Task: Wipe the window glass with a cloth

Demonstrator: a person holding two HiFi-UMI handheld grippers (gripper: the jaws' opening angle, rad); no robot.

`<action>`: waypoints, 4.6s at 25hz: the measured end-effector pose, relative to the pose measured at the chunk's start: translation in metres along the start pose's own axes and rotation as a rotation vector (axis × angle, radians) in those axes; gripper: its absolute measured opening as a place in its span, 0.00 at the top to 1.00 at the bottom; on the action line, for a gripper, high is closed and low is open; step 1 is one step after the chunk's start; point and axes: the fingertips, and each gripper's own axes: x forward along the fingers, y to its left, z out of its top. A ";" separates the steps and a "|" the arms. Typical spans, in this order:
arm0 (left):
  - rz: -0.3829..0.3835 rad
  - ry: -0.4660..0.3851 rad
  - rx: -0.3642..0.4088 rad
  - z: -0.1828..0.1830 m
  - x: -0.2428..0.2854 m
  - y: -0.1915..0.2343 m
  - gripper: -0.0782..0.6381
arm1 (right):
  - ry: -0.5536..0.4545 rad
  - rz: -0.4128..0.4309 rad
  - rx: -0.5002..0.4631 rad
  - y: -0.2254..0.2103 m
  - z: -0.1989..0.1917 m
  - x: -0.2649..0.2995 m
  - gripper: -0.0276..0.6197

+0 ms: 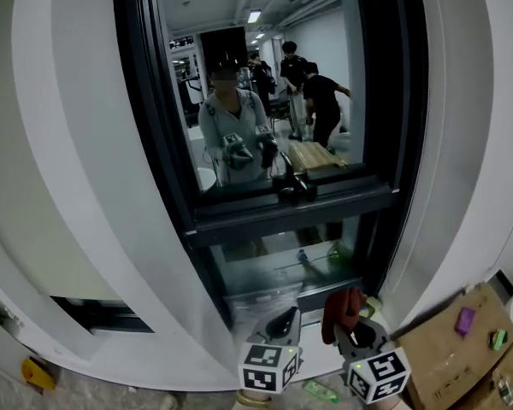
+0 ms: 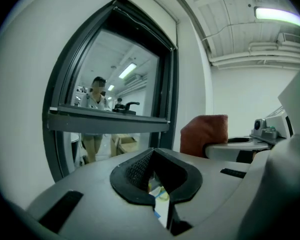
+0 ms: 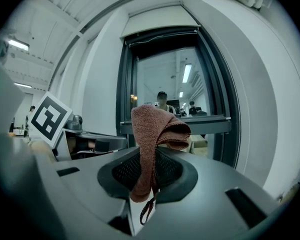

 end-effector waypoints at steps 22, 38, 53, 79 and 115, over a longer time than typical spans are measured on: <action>0.164 -0.051 0.016 0.083 0.067 0.100 0.88 | -0.125 0.237 -0.147 -0.004 0.110 0.145 0.88; 0.336 -0.120 0.039 0.210 0.068 0.179 0.88 | -0.405 0.400 -0.442 0.032 0.379 0.240 0.88; 0.434 -0.143 0.042 0.254 0.066 0.226 0.88 | -0.513 0.275 -0.560 0.097 0.627 0.308 0.88; 0.390 -0.121 0.086 0.244 0.104 0.202 0.88 | -0.423 0.040 -0.586 -0.043 0.640 0.310 0.88; 0.266 -0.122 0.081 0.244 0.167 0.150 0.88 | -0.357 -0.452 -0.418 -0.356 0.617 0.216 0.88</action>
